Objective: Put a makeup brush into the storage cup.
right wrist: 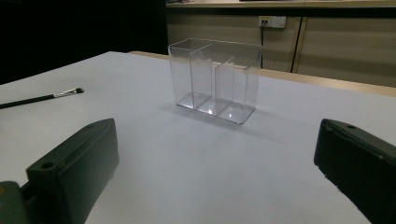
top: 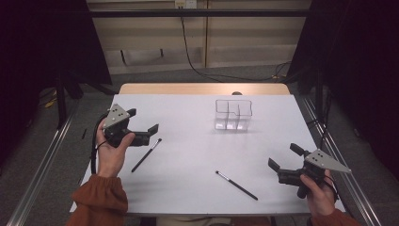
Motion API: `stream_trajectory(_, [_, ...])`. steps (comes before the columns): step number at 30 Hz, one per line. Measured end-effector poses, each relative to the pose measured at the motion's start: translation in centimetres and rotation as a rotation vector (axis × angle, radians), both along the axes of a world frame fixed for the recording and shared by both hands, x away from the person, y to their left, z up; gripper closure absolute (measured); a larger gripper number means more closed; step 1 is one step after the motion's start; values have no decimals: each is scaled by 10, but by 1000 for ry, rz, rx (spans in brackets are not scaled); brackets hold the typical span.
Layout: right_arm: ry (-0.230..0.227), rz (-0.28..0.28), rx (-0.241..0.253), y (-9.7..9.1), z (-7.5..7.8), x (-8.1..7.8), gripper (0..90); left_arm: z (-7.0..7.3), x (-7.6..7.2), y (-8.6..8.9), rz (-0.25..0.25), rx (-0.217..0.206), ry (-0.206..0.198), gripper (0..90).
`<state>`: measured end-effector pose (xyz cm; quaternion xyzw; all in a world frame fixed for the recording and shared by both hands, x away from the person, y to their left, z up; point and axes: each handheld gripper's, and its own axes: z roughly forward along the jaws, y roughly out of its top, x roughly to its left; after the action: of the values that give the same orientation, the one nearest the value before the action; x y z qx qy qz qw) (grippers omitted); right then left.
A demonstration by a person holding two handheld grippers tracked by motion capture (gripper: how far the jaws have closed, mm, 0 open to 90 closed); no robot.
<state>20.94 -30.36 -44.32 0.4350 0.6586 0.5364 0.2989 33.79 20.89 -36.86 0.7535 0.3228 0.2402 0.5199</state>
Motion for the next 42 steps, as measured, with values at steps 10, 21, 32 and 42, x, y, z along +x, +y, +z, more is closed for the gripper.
stream_trajectory(10, [1,2,2,0,0,0,0,3,14,-3,-13,141,78,28])
stream_trajectory(21, [4,1,3,0,0,0,0,-6,23,-2,-46,267,254,30])
stream_trajectory(32, [11,2,8,0,0,0,0,-13,27,-4,-99,360,388,36])
stream_trajectory(42, [11,7,4,1,0,0,0,-20,30,0,-129,399,516,48])
